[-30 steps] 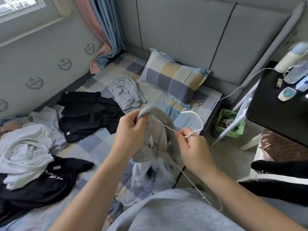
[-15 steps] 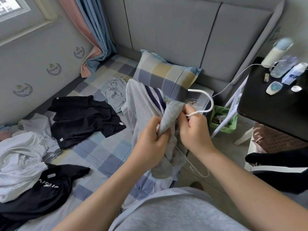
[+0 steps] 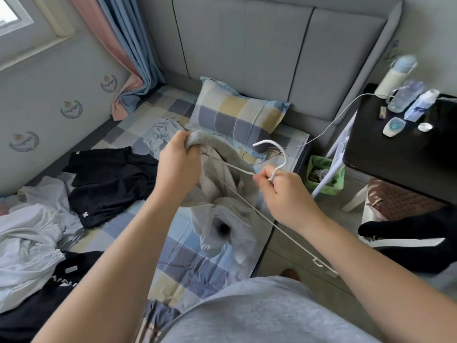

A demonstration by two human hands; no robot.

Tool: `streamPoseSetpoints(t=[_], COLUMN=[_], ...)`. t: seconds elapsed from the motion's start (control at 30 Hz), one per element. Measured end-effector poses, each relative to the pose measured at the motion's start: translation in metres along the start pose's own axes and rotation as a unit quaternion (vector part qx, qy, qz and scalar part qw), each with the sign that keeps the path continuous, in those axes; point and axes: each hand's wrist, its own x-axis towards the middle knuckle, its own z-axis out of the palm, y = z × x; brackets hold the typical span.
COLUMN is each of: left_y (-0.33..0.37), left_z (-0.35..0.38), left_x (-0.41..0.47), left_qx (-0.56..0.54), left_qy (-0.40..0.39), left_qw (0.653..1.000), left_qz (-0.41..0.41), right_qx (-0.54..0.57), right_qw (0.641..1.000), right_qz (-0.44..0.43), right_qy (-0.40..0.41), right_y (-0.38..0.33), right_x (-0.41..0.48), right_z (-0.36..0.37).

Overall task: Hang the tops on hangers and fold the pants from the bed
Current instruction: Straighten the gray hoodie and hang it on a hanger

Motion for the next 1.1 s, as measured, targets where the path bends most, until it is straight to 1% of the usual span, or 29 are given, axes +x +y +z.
streamPoseSetpoints(t=[0.07,0.13,0.2,0.27,0.33,0.4,0.5,0.57,0.63,0.73,0.8,0.93,1.03,1.1], left_y=[0.004,0.011,0.018,0.023,0.026,0.024,0.015,0.013,0.014,0.014,0.011,0.013,0.015,0.013], left_z=[0.003,0.01,0.02,0.031,0.041,0.047,0.049,0.05,0.05,0.043,0.035,0.026,0.025,0.022], left_x=[0.004,-0.002,-0.017,-0.036,-0.055,-0.066,-0.071,-0.076,-0.08,-0.076,-0.069,-0.059,-0.055,-0.053], left_qx=[-0.005,-0.016,-0.018,-0.031,-0.056,-0.075,-0.082,-0.074,-0.072,-0.086,-0.084,-0.067,-0.075,-0.059], left_qy=[-0.015,-0.044,-0.077,-0.114,-0.147,-0.158,-0.164,-0.188,-0.199,-0.189,-0.182,-0.142,-0.138,-0.132], left_qw=[1.0,0.999,0.996,0.991,0.986,0.984,0.982,0.978,0.976,0.975,0.975,0.981,0.981,0.983], left_qz=[0.005,0.02,0.043,0.055,0.05,0.039,0.04,0.048,0.055,0.081,0.096,0.115,0.117,0.114], right_qx=[0.016,0.032,0.028,0.003,-0.015,0.028,0.101,0.117,0.138,0.168,0.172,0.173,0.144,0.121], right_qw=[1.0,0.999,0.999,0.999,0.999,0.998,0.987,0.985,0.985,0.985,0.985,0.983,0.986,0.985], right_qz=[-0.001,-0.02,-0.023,0.0,0.027,0.037,0.015,-0.005,-0.007,0.006,-0.001,-0.031,0.003,0.034], right_qy=[0.002,0.005,0.027,0.038,0.029,0.051,0.12,0.127,0.105,0.045,0.004,-0.055,-0.084,-0.121], right_y=[-0.002,-0.004,-0.001,0.007,0.015,0.02,0.019,0.016,0.011,0.009,0.01,0.005,0.009,0.015], right_x=[-0.006,-0.009,-0.01,-0.007,-0.007,-0.01,-0.011,-0.009,-0.007,-0.005,-0.003,-0.002,0.001,0.004], right_z=[-0.003,-0.003,0.001,0.009,0.02,0.029,0.025,0.021,0.022,0.021,0.019,0.02,0.024,0.022])
